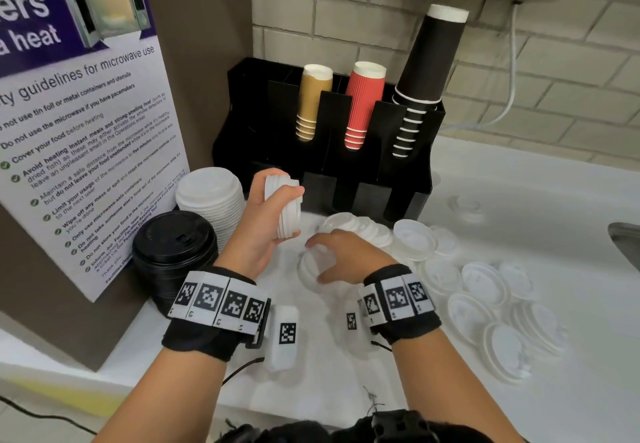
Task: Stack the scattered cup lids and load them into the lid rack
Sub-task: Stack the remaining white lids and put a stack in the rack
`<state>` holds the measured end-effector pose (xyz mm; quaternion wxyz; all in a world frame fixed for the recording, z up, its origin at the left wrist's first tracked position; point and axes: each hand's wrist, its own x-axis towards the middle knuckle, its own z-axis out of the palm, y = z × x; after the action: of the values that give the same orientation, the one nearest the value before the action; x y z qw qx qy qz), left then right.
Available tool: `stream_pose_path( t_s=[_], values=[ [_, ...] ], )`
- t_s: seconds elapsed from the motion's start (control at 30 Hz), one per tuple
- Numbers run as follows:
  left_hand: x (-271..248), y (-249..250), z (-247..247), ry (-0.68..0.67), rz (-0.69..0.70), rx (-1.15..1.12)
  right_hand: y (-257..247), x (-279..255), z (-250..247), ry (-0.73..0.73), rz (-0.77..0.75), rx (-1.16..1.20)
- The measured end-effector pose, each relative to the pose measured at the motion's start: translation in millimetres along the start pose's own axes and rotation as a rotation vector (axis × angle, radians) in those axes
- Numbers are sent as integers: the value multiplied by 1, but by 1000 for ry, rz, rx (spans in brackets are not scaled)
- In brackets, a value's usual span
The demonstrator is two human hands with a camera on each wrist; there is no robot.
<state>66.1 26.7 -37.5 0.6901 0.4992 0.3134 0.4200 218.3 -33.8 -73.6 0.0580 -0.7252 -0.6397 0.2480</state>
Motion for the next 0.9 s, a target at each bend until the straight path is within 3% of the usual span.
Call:
stream_pose_path(
  t_s=[0.2,0.37,0.63,0.9],
  values=[
    [-2,-7,0,-37,-20,49,25,-25,-20,345,-1,624],
    [-9,-13,12,-121,-53,78,10,-44,-27,397,-168,931],
    [-13,-10,23,-223,-54,39,-3,-50,-30,415,-342,860],
    [-11,-11,29,-173,-33,25,-5,-43,-28,470,-387,867]
  ],
)
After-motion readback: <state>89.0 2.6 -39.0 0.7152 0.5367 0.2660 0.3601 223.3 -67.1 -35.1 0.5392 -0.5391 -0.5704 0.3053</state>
